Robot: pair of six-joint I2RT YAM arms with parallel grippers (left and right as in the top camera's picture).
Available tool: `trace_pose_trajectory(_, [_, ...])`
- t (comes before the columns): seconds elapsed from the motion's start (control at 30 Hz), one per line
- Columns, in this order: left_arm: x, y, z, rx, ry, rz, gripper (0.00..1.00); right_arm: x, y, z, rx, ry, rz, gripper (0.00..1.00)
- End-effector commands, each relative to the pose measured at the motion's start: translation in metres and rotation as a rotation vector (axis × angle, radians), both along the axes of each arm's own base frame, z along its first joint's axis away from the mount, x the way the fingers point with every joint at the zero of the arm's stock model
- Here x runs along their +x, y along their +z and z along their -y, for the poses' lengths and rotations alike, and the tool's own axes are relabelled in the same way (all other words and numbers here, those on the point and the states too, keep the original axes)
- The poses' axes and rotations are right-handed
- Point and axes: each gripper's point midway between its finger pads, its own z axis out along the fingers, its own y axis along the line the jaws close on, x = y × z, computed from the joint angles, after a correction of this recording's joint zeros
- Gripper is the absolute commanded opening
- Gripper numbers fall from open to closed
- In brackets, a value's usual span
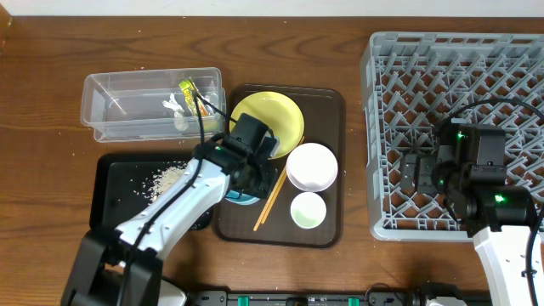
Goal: Sort waste into correct bins and load items into the dishwasher rack
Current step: 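Set the emptied blue bowl back on the brown tray with left gripper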
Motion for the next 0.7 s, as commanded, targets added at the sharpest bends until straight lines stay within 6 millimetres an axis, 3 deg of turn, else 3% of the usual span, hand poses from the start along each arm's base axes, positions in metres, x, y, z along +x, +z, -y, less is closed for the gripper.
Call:
trace_pose_trajectory(0.0, [0.0,-0.01,-0.004,0.045,0.018,-0.015,0.13,0.003,0.01,-0.003,0.002,0.006,0.027,0.99])
trace_pose_trajectory(0.07, [0.0,-0.011,-0.004,0.046,0.018,-0.016,0.13,0.003,0.01,-0.003,0.002,0.006,0.027,0.99])
trace_pose_trajectory(0.17, [0.002,-0.007,-0.003,0.039,0.017,-0.003,0.32,0.003,0.01,-0.003,0.002,0.006,0.027,0.99])
trace_pose_trajectory(0.27, [0.007,0.007,-0.001,0.023,0.018,0.026,0.41,0.003,0.009,-0.003,0.002,0.006,0.026,0.99])
trace_pose_trajectory(0.53, [0.002,0.057,0.02,-0.129,-0.025,0.092,0.45,0.003,0.01,-0.003,0.002,0.006,0.026,0.99])
trace_pose_trajectory(0.67, [-0.012,0.062,0.035,-0.164,-0.081,0.08,0.49,0.003,0.01,-0.003,0.002,0.006,0.026,0.99])
